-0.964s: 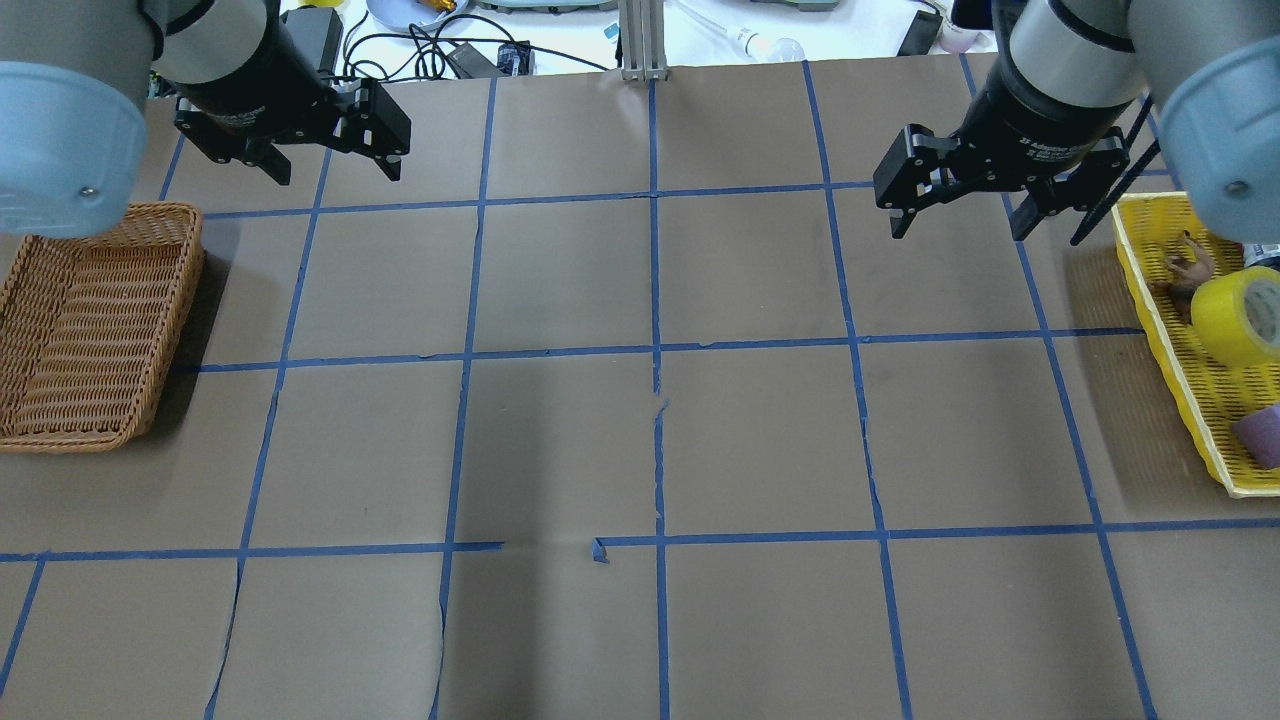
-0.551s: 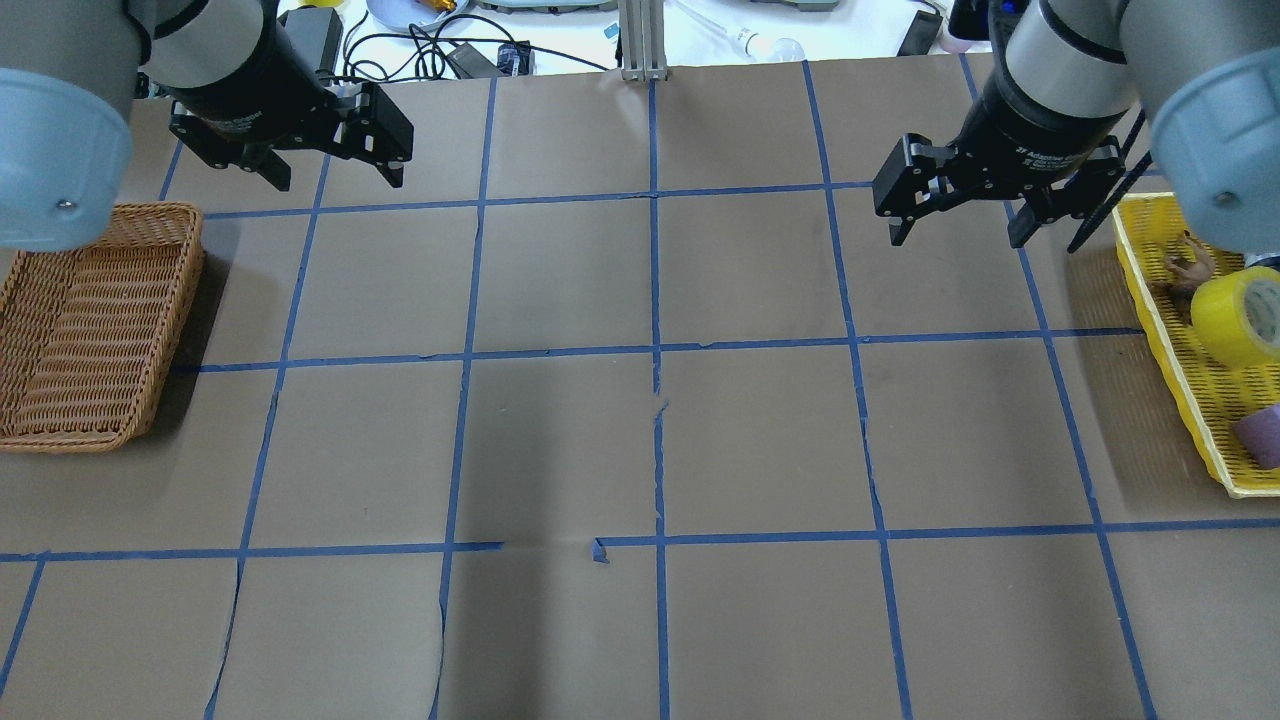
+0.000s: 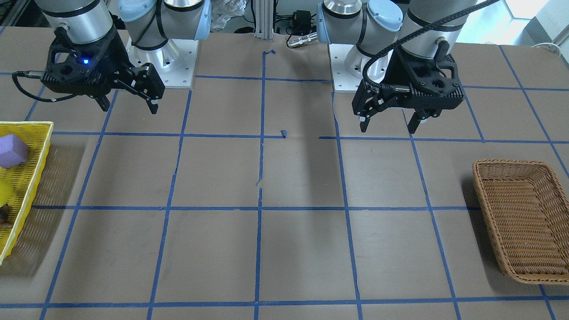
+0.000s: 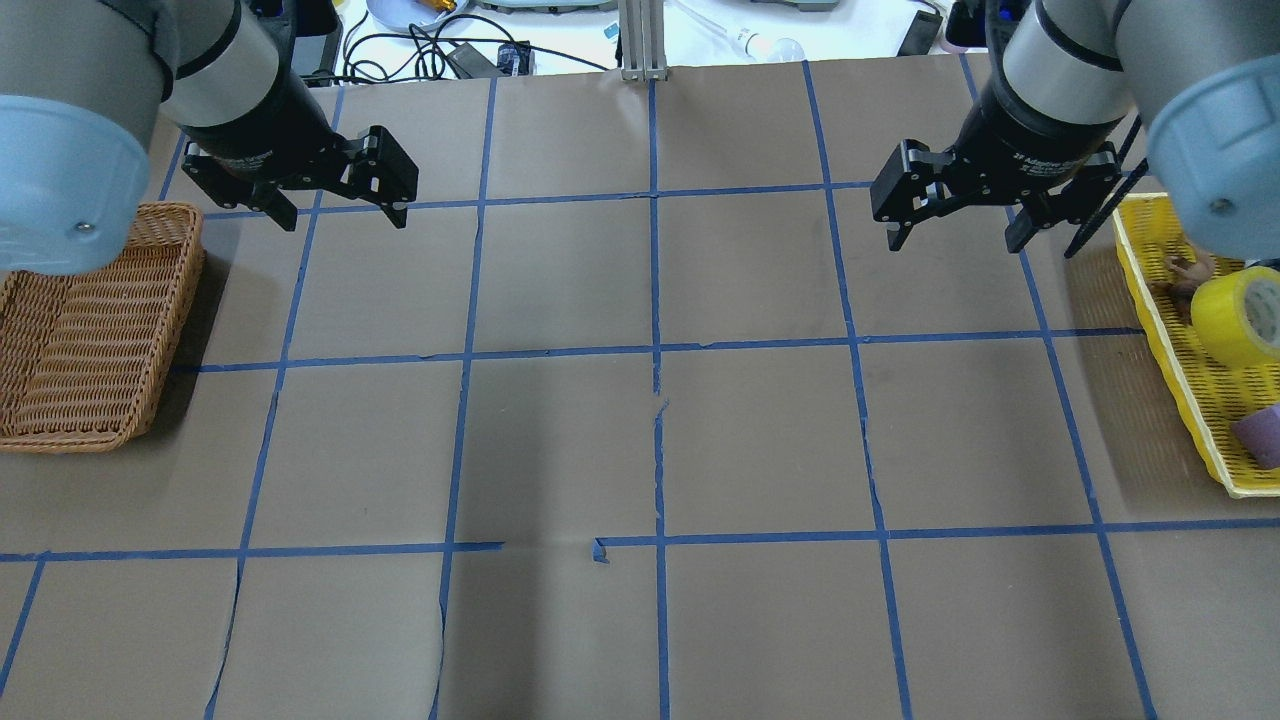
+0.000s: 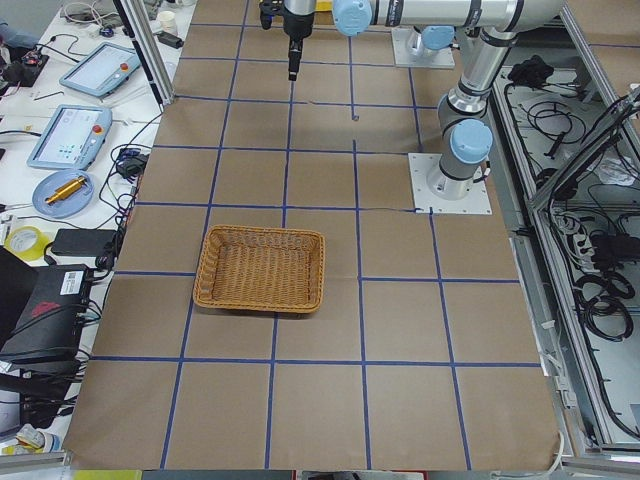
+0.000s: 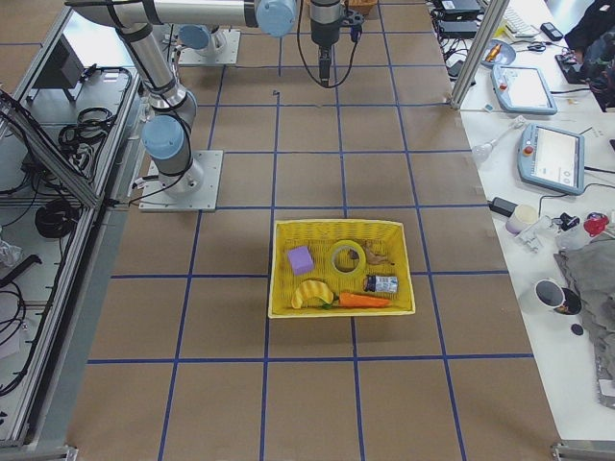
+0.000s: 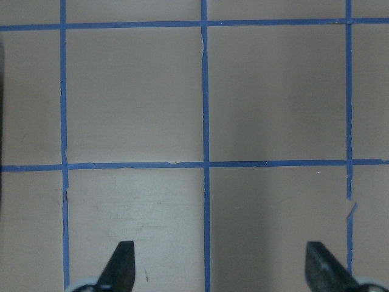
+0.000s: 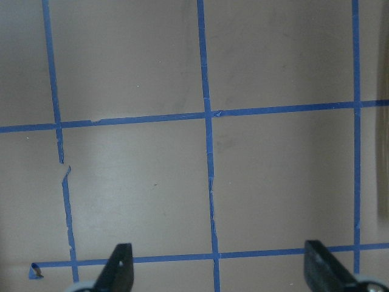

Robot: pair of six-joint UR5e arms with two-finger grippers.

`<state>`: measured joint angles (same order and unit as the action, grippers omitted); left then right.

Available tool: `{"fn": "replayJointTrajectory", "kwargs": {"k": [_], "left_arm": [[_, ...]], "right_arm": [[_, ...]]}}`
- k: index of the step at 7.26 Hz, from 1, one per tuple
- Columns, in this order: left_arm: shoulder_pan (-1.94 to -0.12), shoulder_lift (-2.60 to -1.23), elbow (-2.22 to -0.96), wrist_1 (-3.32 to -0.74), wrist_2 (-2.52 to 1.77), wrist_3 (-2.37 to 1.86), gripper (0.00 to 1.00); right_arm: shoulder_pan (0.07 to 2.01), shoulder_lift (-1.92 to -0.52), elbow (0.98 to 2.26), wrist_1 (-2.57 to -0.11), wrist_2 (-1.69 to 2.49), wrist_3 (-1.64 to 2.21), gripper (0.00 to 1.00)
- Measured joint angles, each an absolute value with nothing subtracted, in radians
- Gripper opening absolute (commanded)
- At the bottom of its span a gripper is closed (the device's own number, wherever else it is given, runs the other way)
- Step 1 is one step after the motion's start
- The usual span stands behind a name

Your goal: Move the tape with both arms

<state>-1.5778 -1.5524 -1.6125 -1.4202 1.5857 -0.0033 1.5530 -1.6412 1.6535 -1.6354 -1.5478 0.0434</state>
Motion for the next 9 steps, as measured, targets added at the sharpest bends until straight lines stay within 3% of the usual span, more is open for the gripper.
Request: {"fn": "replayJointTrajectory", "kwargs": {"k": [9], "left_arm": [[-1.589,-1.504,-1.627,-1.432,1.654,-0.053,1.0]], "right_arm": [[1.551,-1.647,1.654,-1.627,-1.551,0.029,1.0]]}}
